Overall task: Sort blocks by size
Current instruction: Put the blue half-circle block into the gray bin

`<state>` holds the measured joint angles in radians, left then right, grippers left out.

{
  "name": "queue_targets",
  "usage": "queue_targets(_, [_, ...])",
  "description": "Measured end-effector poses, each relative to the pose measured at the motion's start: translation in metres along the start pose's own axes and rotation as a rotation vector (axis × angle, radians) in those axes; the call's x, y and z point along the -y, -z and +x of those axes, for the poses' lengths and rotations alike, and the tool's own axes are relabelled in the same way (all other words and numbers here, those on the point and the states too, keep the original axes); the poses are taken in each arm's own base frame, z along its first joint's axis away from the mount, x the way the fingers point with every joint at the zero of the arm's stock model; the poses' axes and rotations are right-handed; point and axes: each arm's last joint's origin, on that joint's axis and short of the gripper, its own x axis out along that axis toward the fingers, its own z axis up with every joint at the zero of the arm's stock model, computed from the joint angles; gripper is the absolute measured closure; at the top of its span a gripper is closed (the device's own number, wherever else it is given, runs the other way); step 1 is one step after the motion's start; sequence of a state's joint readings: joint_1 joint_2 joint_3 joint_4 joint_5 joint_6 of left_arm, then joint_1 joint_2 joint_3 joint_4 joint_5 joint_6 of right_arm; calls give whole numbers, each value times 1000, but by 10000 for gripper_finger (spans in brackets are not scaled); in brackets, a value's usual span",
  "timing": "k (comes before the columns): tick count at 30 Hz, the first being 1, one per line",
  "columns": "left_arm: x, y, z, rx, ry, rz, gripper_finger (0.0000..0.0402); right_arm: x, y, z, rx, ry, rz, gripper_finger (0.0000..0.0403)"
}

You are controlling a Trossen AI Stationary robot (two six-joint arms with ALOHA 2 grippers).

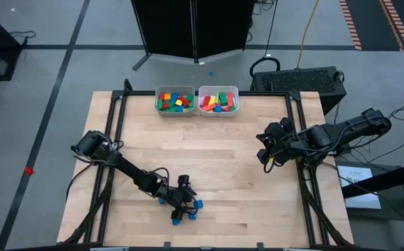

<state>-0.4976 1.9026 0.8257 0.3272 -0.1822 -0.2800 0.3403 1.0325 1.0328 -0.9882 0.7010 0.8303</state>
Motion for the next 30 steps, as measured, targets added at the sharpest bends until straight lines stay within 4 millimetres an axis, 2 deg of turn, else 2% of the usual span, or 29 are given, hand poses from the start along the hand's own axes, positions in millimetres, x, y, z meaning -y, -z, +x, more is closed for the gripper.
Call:
queue_targets(16, [3,-8,2,102,27,-59,116,1,1,0,-5,7,-14,403])
queue_targets(21, [2,-1,13,115,19,-134,116,1,1,0,-9,10,-24,403])
queue_targets(27, [4,0,26,128,3,-227,117,2,2,0,-17,19,-49,403])
queue_targets(30, [3,1,27,111,-13,-251,132,2,2,0,-19,21,-53,403])
